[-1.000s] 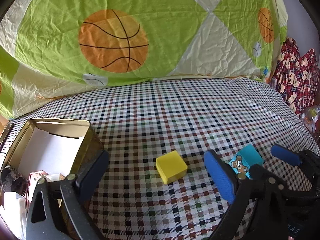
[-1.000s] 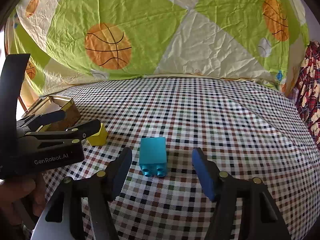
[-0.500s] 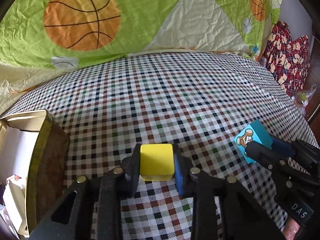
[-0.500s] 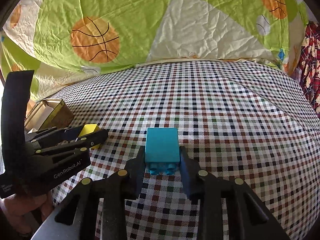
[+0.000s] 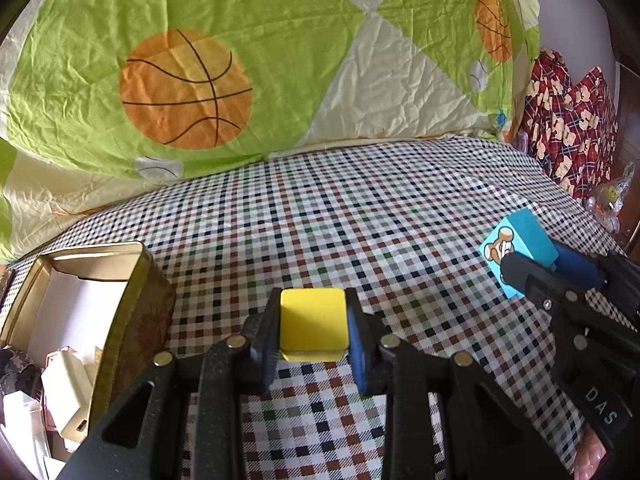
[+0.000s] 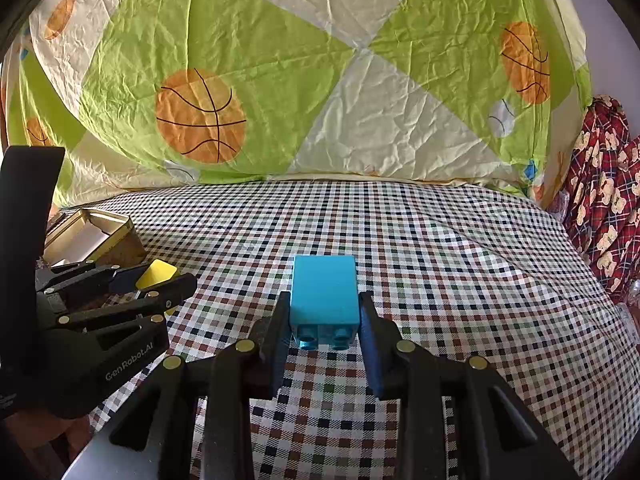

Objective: Organize rigid objects
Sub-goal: 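Carry the yellow cube with the left tool while the right tool carries the blue brick toward the tin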

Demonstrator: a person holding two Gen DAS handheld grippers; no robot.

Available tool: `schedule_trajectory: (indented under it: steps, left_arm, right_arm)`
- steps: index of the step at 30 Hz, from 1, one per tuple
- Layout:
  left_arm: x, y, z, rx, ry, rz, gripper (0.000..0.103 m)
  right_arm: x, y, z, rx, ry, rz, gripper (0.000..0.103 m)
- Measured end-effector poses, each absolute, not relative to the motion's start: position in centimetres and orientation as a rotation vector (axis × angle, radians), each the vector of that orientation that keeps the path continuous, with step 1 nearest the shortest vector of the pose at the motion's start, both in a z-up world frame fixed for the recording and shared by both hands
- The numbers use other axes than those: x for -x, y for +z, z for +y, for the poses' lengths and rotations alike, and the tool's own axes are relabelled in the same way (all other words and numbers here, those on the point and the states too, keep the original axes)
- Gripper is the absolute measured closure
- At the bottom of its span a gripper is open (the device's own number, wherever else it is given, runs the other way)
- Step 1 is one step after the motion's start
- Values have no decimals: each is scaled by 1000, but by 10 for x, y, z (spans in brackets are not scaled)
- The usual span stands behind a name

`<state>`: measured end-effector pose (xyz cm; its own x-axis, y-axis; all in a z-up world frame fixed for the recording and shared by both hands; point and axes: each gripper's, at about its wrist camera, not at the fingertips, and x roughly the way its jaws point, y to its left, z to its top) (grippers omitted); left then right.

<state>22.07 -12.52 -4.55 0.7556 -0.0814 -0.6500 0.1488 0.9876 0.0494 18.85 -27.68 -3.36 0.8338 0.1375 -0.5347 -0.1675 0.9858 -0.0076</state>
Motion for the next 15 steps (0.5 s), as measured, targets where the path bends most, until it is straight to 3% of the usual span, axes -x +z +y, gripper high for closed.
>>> schedule_trajectory:
  steps: [15]
  left_arm:
    - [-176, -34, -115, -102, -80, 588, 75]
  right_arm:
    - [-165, -24, -272, 34, 162, 474, 69]
